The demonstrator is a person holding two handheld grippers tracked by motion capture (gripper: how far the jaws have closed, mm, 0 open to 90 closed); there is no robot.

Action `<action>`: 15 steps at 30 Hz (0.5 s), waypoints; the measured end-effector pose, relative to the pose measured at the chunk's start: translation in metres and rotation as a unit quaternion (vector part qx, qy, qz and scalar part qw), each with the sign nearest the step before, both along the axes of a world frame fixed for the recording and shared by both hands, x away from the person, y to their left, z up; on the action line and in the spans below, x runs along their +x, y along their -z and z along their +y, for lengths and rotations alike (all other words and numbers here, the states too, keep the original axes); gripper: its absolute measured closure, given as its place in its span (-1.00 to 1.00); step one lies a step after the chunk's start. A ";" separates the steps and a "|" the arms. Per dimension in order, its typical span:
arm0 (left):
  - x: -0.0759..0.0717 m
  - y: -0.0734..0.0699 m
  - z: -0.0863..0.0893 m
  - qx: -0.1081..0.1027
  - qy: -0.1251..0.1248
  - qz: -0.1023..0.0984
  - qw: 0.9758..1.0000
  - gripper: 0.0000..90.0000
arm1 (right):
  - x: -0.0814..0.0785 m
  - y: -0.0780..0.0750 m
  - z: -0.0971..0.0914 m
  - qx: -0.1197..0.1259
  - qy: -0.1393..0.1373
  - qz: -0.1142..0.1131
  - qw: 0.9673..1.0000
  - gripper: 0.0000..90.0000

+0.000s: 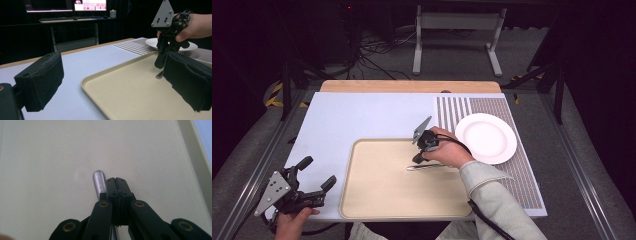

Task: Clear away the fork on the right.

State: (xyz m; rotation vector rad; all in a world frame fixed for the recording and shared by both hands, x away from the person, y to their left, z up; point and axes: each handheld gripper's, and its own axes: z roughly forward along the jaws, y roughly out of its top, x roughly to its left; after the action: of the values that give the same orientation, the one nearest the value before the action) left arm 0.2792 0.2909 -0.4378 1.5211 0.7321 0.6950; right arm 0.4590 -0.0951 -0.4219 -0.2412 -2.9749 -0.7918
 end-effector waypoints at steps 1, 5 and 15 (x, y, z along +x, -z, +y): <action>0.000 0.000 0.000 0.000 0.000 0.000 1.000 -0.91 | 0.000 0.001 0.000 -0.002 0.001 0.001 1.000 1.00; 0.000 0.000 0.000 -0.003 -0.002 0.000 1.000 -0.91 | 0.002 0.004 0.001 -0.008 0.024 0.005 1.000 1.00; 0.000 0.000 0.002 -0.007 -0.004 0.004 1.000 -0.91 | 0.001 0.009 0.003 -0.020 0.019 0.016 0.999 1.00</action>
State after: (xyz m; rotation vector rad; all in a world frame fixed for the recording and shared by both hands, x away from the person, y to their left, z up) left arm 0.2793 0.2932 -0.4380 1.5089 0.7484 0.6886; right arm 0.4596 -0.0917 -0.4311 -0.3105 -2.9675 -0.7255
